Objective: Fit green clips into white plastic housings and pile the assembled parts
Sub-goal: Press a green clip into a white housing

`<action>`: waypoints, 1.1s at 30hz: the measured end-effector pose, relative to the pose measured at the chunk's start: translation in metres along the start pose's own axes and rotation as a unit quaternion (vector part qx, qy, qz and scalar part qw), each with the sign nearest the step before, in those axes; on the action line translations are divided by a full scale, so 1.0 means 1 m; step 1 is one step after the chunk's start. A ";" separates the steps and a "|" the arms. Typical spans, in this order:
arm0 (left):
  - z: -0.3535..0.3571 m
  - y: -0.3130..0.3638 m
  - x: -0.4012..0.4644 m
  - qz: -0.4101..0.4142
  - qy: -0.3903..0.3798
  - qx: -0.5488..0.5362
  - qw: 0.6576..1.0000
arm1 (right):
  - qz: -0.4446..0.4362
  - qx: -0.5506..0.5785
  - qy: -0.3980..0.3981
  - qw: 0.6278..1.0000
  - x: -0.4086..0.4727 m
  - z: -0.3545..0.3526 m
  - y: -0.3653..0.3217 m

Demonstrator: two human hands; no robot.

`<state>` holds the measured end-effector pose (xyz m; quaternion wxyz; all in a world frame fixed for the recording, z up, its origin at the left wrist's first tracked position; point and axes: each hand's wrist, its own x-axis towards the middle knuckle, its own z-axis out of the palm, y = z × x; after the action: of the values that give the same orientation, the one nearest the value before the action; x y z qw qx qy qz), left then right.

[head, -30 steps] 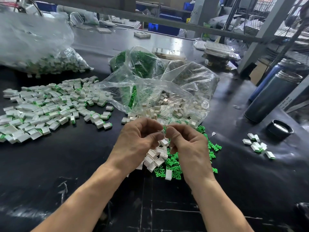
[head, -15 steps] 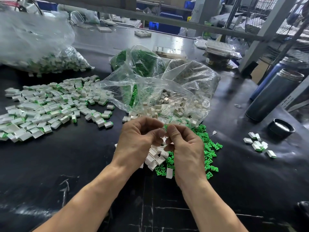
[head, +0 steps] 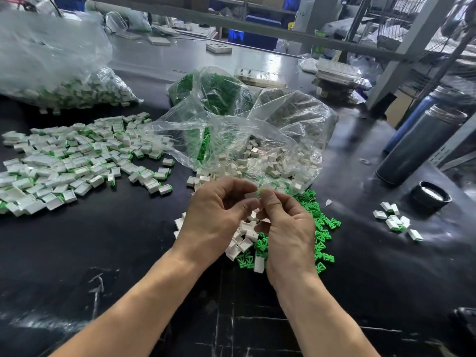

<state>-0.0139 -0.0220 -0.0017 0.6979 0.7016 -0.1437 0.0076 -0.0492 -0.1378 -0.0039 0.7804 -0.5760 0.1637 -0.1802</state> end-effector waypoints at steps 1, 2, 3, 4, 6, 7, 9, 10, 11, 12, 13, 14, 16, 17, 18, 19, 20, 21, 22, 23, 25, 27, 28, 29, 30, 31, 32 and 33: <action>0.000 0.000 -0.001 0.005 -0.003 0.021 1.000 | 0.005 -0.001 -0.003 1.000 0.000 -0.001 0.000; 0.000 0.000 -0.002 0.012 0.000 0.046 0.999 | 0.010 -0.003 -0.010 1.000 0.001 -0.002 0.000; -0.001 0.001 -0.002 0.021 0.007 0.069 0.997 | 0.015 -0.008 -0.019 1.000 0.002 -0.003 0.000; -0.003 0.002 -0.002 0.028 0.011 0.087 0.996 | 0.020 -0.017 -0.031 0.999 0.003 -0.004 0.000; -0.008 0.004 -0.002 0.033 0.005 0.106 0.994 | 0.031 -0.042 -0.067 0.996 0.007 -0.008 -0.004; -0.010 0.005 -0.001 0.031 -0.003 0.114 0.993 | 0.040 -0.054 -0.091 0.994 0.010 -0.010 -0.007; -0.015 0.007 0.000 0.031 -0.024 0.134 0.990 | 0.065 -0.071 -0.142 0.985 0.014 -0.017 -0.013; -0.017 0.008 0.001 0.031 -0.035 0.140 0.989 | 0.078 -0.081 -0.165 0.980 0.016 -0.020 -0.016; -0.018 0.009 0.001 0.031 -0.045 0.142 0.988 | 0.086 -0.092 -0.184 0.975 0.017 -0.023 -0.018; -0.019 0.009 0.002 0.031 -0.053 0.143 0.988 | 0.089 -0.101 -0.197 0.971 0.017 -0.025 -0.020; -0.019 0.010 0.002 0.032 -0.060 0.143 0.987 | 0.088 -0.106 -0.203 0.969 0.018 -0.026 -0.021; -0.019 0.010 0.002 0.033 -0.062 0.144 0.987 | 0.085 -0.106 -0.204 0.970 0.017 -0.027 -0.022; -0.019 0.010 0.002 0.034 -0.057 0.136 0.988 | 0.076 -0.089 -0.197 0.973 0.016 -0.025 -0.022; -0.019 0.010 0.002 0.032 -0.050 0.127 0.990 | 0.072 -0.078 -0.191 0.976 0.016 -0.024 -0.022; -0.018 0.009 0.002 0.032 -0.043 0.116 0.992 | 0.069 -0.070 -0.185 0.978 0.015 -0.023 -0.021; -0.017 0.008 0.001 0.032 -0.036 0.107 0.993 | 0.067 -0.063 -0.181 0.979 0.014 -0.021 -0.021; -0.016 0.007 0.001 0.033 -0.029 0.101 0.994 | 0.066 -0.056 -0.176 0.981 0.013 -0.020 -0.020; -0.015 0.007 0.001 0.035 -0.021 0.096 0.995 | 0.065 -0.049 -0.172 0.982 0.012 -0.019 -0.020; -0.013 0.006 0.000 0.036 -0.014 0.092 0.995 | 0.065 -0.044 -0.167 0.983 0.011 -0.018 -0.020; -0.012 0.005 0.000 0.038 -0.007 0.090 0.995 | 0.064 -0.040 -0.163 0.984 0.010 -0.018 -0.020; -0.011 0.004 0.000 0.043 0.002 0.089 0.995 | 0.060 -0.031 -0.157 0.985 0.009 -0.017 -0.020; -0.010 0.004 0.000 0.046 0.007 0.089 0.995 | 0.057 -0.024 -0.155 0.986 0.007 -0.016 -0.020; -0.009 0.003 0.000 0.047 0.009 0.087 0.995 | 0.057 -0.021 -0.154 0.986 0.006 -0.015 -0.019; -0.009 0.003 0.000 0.047 0.012 0.083 0.995 | 0.056 -0.018 -0.153 0.987 0.006 -0.015 -0.019; -0.009 0.002 0.000 0.047 0.013 0.077 0.996 | 0.057 -0.016 -0.152 0.987 0.005 -0.014 -0.019; -0.009 0.002 0.000 0.047 0.013 0.073 0.996 | 0.058 -0.015 -0.153 0.986 0.005 -0.014 -0.018; -0.009 0.002 0.000 0.047 0.010 0.073 0.996 | 0.060 -0.019 -0.157 0.986 0.006 -0.015 -0.019; -0.010 0.001 0.000 0.048 0.003 0.076 0.996 | 0.064 -0.026 -0.164 0.984 0.007 -0.017 -0.020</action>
<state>-0.0122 -0.0122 -0.0003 0.6415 0.7451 -0.1741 0.0544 -0.0531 -0.1606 0.0097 0.7912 -0.6063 0.0748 -0.0288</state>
